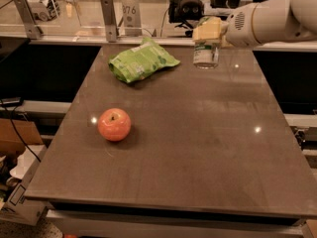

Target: Place 7up can upright

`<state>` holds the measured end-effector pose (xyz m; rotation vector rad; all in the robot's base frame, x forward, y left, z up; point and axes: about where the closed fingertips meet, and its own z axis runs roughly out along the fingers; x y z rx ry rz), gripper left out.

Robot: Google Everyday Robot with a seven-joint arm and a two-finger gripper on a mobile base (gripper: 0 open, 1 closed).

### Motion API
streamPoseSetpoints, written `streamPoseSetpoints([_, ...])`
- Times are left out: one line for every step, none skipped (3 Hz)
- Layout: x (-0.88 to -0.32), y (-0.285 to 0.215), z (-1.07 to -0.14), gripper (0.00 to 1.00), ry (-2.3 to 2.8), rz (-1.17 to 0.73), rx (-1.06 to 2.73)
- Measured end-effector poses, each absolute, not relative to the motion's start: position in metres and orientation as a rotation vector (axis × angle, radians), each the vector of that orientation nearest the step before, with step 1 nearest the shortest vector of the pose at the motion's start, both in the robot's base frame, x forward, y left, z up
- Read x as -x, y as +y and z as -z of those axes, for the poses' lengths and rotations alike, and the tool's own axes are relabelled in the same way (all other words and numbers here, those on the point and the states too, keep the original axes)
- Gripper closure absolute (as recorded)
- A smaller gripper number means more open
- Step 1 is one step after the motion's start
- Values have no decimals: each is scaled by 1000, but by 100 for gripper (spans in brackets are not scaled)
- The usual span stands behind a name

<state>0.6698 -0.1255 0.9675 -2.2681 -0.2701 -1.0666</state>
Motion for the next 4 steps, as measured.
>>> streamPoseSetpoints([-668,-125,-970,100,-318,1111,2168])
streamPoseSetpoints([-665,-126,-973,100,-398,1196,2099])
streamPoseSetpoints([-661,-128,-975,100,-480,1275,2024])
streamPoseSetpoints([-660,-127,-974,100,-493,1278,2019])
